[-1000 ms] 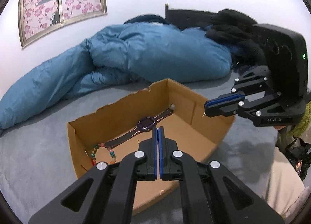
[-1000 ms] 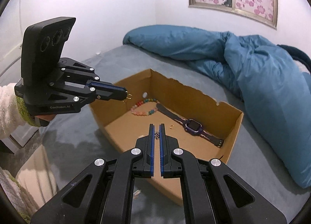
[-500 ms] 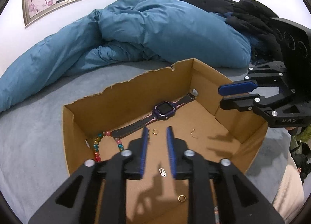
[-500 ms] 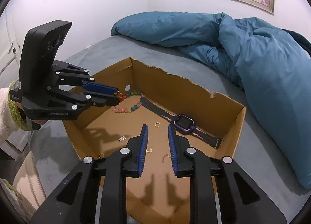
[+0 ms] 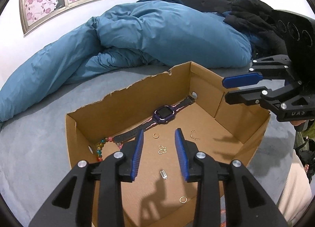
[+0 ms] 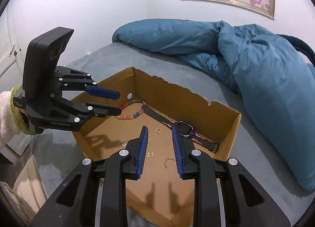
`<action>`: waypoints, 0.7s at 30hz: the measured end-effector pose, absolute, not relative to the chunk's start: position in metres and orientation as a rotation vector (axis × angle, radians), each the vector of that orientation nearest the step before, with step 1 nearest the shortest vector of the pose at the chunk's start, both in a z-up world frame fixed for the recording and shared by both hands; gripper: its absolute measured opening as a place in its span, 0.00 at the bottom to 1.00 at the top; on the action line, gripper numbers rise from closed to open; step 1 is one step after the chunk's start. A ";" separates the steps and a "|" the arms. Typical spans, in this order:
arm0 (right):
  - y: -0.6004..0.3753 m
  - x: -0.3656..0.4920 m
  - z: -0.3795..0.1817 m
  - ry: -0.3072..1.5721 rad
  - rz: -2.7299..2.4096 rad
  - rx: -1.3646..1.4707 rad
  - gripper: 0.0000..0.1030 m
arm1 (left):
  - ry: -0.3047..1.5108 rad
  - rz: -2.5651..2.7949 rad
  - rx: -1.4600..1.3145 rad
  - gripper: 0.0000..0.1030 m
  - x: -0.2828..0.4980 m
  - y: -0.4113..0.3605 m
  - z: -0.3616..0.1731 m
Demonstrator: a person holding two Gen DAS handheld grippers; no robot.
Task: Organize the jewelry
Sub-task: 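Withdraw both tools from the box toward the pink-orange bracelet and silver charm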
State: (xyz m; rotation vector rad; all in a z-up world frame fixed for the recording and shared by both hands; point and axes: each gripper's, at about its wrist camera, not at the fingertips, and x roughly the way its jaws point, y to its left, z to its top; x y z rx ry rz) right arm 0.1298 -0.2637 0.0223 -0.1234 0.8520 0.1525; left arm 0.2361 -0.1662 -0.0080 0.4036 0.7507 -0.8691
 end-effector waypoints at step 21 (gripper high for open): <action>-0.250 0.031 0.055 0.774 0.121 -0.098 0.30 | 0.668 -0.905 0.316 0.33 0.134 -0.109 0.031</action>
